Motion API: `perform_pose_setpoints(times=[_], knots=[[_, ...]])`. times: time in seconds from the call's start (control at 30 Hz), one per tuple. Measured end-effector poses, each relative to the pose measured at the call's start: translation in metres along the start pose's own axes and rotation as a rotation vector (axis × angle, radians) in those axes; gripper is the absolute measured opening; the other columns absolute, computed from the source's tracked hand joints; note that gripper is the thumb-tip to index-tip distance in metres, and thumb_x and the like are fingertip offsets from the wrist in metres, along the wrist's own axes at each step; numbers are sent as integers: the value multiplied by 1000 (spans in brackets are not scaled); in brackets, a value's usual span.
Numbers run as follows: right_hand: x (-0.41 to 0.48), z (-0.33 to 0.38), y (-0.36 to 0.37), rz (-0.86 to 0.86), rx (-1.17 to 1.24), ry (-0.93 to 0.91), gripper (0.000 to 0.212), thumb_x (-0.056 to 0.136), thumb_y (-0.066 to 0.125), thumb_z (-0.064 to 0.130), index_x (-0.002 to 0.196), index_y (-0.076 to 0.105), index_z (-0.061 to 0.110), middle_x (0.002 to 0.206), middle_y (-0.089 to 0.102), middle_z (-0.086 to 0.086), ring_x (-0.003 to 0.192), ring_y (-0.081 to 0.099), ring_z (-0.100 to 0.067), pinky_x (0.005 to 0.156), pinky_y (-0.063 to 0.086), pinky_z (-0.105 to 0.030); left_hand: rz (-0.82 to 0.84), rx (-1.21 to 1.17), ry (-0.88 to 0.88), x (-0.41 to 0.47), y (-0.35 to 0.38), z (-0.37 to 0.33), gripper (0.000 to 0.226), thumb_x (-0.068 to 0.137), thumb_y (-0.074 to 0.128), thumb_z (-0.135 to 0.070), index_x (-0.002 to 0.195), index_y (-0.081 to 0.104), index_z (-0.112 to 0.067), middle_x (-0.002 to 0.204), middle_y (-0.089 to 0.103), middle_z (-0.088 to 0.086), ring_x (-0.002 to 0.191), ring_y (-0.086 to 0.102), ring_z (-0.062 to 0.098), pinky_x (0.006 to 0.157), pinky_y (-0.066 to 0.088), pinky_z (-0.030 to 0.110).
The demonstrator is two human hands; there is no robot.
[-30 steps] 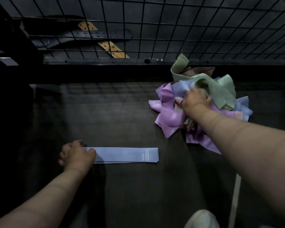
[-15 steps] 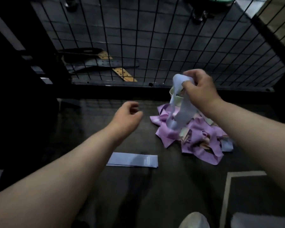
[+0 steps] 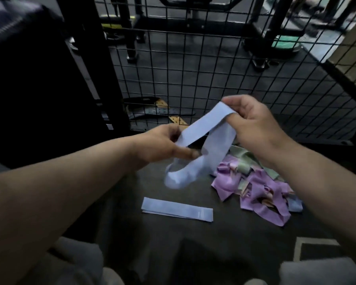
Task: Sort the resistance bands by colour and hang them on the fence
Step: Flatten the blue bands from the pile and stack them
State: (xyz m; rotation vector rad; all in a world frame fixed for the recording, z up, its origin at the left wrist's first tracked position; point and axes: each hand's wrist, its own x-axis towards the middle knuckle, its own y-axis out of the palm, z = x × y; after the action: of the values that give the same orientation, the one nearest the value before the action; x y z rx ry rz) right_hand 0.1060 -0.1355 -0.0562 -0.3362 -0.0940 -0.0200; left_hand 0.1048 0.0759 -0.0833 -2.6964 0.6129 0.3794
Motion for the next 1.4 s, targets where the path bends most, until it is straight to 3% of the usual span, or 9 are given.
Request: perform_pose_setpoints(times=[0.13, 0.27, 0.37, 0.53, 0.7, 0.77, 1.03, 1.23, 1.4], knots=[[-6, -28, 9, -42, -123, 126, 20, 100, 53, 19, 117, 64, 20, 102, 68, 5, 88, 60, -9, 73, 47, -22, 37, -359, -43, -20, -11, -5, 27, 77, 74, -32, 92, 67, -11, 67, 64, -1, 67, 60, 14, 85, 53, 42], [-11, -47, 14, 118, -219, 155, 16, 91, 65, 30, 106, 68, 26, 97, 72, 3, 93, 67, -23, 82, 52, -40, -101, -703, -53, -18, -15, -11, 15, 91, 58, -20, 93, 59, -5, 67, 57, 4, 61, 56, 15, 76, 55, 36], [-15, -60, 9, 305, -534, 38, 25, 85, 72, 14, 107, 67, 25, 98, 67, 5, 91, 65, -16, 80, 51, -32, -86, -710, 22, -17, -25, -11, 15, 87, 54, -10, 99, 55, -1, 80, 59, 9, 70, 61, 20, 76, 53, 34], [-15, -84, -1, 146, -798, 132, 24, 87, 63, 13, 111, 66, 15, 113, 51, -9, 105, 55, -31, 87, 45, -33, -100, -571, 0, -22, -40, -6, 13, 92, 51, 1, 94, 62, -5, 83, 67, 9, 75, 67, 20, 70, 56, 32], [-12, -87, -1, 38, -456, 357, 25, 98, 45, 15, 121, 48, 22, 119, 57, -11, 92, 62, -30, 75, 52, -36, -197, -333, -184, -22, -49, 11, 11, 96, 54, -3, 95, 62, -10, 87, 69, 8, 80, 67, 24, 80, 57, 44], [-15, -86, 4, 12, -174, 425, 29, 101, 44, 11, 125, 46, 26, 113, 58, -9, 82, 68, -26, 69, 60, -40, -239, -340, -200, -22, -50, 16, 10, 98, 51, 0, 99, 59, -5, 89, 67, 14, 74, 69, 27, 68, 62, 42], [-14, -72, 16, -13, 559, 656, 34, 101, 45, 2, 124, 51, 25, 108, 65, -9, 81, 60, -20, 62, 44, -28, -477, -125, -192, -14, -58, 29, 41, 86, 50, 19, 113, 60, -11, 91, 59, 11, 75, 62, 26, 63, 58, 38], [-16, -68, 4, 227, 597, 723, 41, 82, 44, -12, 116, 56, 8, 94, 56, -9, 73, 48, -13, 70, 36, -26, -525, -189, -195, -12, -61, 24, 37, 84, 44, 20, 101, 62, -8, 92, 64, 12, 79, 64, 26, 67, 57, 35], [-13, -70, 0, -78, 519, 663, 33, 93, 46, 2, 121, 63, 6, 107, 64, -10, 86, 59, -21, 68, 47, -31, -598, -121, -199, -11, -69, 36, 35, 77, 46, 21, 93, 68, -2, 82, 66, 13, 70, 65, 26, 67, 56, 35]])
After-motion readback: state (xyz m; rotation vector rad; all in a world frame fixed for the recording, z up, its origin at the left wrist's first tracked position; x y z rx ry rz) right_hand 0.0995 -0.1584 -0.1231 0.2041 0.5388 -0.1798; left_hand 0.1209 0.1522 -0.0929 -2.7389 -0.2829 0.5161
